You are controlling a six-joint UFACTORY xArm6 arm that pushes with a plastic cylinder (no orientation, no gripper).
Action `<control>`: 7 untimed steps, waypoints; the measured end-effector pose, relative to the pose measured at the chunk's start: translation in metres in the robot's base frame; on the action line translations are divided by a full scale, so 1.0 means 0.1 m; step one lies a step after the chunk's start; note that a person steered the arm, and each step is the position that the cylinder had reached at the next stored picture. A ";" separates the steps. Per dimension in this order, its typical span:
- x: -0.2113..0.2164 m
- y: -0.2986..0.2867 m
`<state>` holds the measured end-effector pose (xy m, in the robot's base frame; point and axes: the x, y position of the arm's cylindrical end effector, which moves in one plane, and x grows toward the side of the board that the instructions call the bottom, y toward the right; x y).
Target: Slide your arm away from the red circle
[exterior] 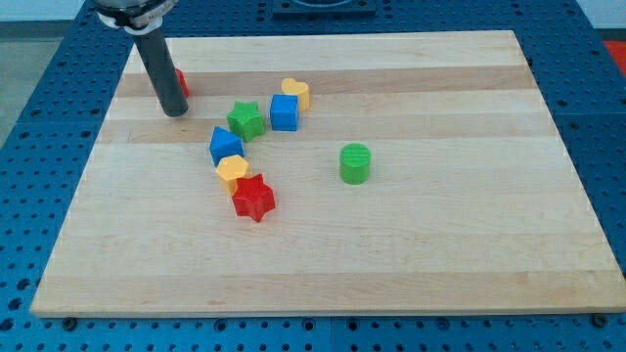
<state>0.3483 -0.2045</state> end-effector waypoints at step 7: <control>-0.61 0.77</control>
